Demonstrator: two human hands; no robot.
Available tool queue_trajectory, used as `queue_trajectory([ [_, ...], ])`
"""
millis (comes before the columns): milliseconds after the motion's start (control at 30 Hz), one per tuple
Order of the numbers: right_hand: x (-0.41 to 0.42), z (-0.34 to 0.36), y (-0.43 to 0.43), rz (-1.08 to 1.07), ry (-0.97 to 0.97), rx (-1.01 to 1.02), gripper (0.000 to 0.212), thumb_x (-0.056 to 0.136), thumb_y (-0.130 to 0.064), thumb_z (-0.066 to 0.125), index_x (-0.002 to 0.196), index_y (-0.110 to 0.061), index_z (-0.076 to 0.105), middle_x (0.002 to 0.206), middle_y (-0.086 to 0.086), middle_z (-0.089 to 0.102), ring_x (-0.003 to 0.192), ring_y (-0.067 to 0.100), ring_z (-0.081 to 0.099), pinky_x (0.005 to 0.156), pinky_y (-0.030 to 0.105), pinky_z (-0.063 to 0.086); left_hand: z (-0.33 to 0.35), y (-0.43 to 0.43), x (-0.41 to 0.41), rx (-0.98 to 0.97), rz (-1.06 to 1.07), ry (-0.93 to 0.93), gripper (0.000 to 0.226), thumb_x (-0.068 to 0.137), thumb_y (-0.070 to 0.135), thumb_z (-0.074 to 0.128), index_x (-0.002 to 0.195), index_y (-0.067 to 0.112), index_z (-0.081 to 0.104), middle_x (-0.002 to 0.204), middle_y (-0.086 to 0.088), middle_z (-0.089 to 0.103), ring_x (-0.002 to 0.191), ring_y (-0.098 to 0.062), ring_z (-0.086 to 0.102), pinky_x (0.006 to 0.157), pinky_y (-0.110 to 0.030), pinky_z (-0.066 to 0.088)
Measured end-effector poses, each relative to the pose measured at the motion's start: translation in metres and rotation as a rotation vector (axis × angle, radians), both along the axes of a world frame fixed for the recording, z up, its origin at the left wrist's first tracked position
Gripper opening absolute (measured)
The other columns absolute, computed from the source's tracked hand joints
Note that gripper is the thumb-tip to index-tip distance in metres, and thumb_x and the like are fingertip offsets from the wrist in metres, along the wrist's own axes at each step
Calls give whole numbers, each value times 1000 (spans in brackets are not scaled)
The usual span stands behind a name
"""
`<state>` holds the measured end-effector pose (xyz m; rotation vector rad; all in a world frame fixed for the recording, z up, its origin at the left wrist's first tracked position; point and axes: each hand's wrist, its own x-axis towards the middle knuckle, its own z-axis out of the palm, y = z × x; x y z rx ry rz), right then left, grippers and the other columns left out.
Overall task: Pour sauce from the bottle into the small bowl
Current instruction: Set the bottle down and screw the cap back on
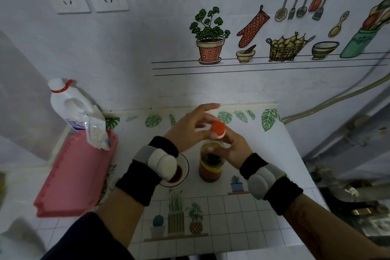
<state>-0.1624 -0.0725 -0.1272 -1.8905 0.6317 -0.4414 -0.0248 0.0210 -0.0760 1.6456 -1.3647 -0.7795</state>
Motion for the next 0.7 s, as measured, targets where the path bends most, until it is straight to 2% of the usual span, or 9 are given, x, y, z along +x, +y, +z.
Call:
queue_trajectory([
  [100, -1, -7, 0, 21, 40, 47, 54, 69, -21, 75, 115, -33, 49, 119, -3, 56, 114, 18, 50, 98, 32, 37, -43, 22, 37, 196, 352, -11, 58, 84, 46, 55, 135, 23, 39, 132, 5, 47, 121, -9, 41, 102, -26, 30],
  [167, -2, -13, -1, 25, 80, 73, 60, 68, -22, 76, 121, -25, 48, 125, 0, 52, 115, 17, 46, 96, 30, 34, -78, 43, 64, 415, 563, 14, 73, 81, 62, 38, 133, 11, 43, 139, -5, 45, 125, -21, 42, 105, -34, 29],
  [200, -1, -15, -1, 23, 101, 81, 63, 67, -23, 77, 123, -22, 48, 127, 2, 52, 115, 17, 46, 96, 31, 35, -95, 54, 72, 517, 645, 104, 75, 81, 63, 34, 132, 8, 43, 138, -10, 46, 126, -29, 43, 105, -39, 33],
  [267, 0, -19, 0, 19, 124, 94, 67, 66, -26, 77, 125, -21, 47, 128, 4, 53, 115, 19, 48, 98, 35, 39, -118, 74, 70, 607, 818, 502, 60, 86, 63, 36, 119, 15, 49, 118, -15, 53, 110, -36, 52, 91, -46, 45],
  [333, 0, -19, 2, 21, 108, 108, 64, 69, -24, 75, 126, -21, 46, 126, 2, 54, 116, 19, 49, 101, 36, 40, -128, 90, 54, 604, 814, 900, 51, 83, 66, 36, 90, 18, 51, 83, -14, 59, 81, -30, 52, 74, -42, 48],
  [367, 0, -20, 2, 23, 100, 113, 62, 71, -22, 74, 126, -21, 46, 124, 1, 54, 116, 19, 49, 101, 35, 39, -132, 95, 47, 599, 788, 1048, 49, 83, 65, 38, 85, 18, 51, 75, -15, 59, 75, -29, 50, 69, -40, 46],
  [400, 0, -20, 3, 23, 91, 117, 60, 73, -20, 72, 126, -21, 46, 122, 0, 54, 115, 19, 49, 101, 34, 39, -139, 98, 42, 579, 786, 1141, 47, 84, 62, 41, 92, 17, 52, 84, -17, 59, 77, -31, 52, 67, -41, 48],
  [500, 1, -23, 5, -6, 70, 134, 55, 73, -17, 72, 123, -20, 49, 119, 0, 56, 113, 20, 51, 102, 38, 41, -156, 102, 36, 473, 852, 1214, 39, 92, 40, 47, 127, 23, 43, 127, -16, 44, 94, -43, 58, 61, -49, 59],
  [700, 13, -22, 1, -31, 62, 112, 54, 72, -18, 73, 122, -14, 52, 122, 6, 60, 114, 23, 53, 101, 39, 41, -158, 99, 36, 369, 891, 1222, 39, 96, 23, 43, 134, 23, 40, 132, -16, 41, 88, -42, 57, 48, -48, 58],
])
